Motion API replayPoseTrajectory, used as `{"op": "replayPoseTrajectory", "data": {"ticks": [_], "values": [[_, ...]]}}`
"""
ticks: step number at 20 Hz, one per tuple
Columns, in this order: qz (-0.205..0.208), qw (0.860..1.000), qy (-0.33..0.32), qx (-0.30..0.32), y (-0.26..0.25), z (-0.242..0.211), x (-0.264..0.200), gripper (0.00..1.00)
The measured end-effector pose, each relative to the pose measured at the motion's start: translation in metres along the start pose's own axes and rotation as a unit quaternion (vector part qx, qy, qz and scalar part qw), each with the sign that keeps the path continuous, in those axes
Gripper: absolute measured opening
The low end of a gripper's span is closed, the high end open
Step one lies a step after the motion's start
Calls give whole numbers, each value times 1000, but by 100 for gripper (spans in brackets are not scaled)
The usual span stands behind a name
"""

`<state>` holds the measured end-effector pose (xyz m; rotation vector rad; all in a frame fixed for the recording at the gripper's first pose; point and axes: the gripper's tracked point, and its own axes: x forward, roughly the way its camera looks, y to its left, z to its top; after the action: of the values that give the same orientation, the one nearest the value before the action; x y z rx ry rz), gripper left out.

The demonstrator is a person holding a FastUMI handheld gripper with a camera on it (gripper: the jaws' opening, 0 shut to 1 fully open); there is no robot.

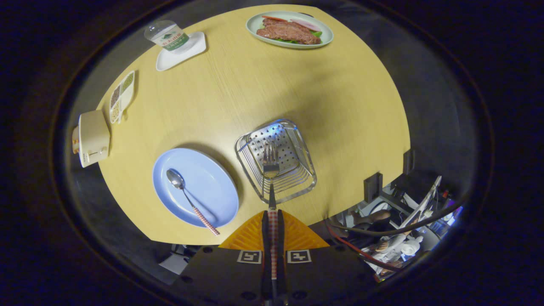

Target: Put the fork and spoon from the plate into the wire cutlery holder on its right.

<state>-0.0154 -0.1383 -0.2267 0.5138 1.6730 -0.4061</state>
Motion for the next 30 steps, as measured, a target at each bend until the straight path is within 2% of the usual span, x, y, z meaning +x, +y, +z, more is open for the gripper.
{"op": "replayPoseTrajectory", "data": {"ticks": [4,8,11,17,21,25,30], "values": [[16,1000,6,-12,6,15,10,11],[8,1000,11,-27,-1,16,9,18],[26,1000,-12,-7,3,20,-5,45],[20,998,-54,8,9,0,-42,99],[14,995,-95,-9,32,-22,-64,99],[9,991,-125,-36,62,-46,-67,99],[22,976,-211,-38,99,-48,-61,99]]}}
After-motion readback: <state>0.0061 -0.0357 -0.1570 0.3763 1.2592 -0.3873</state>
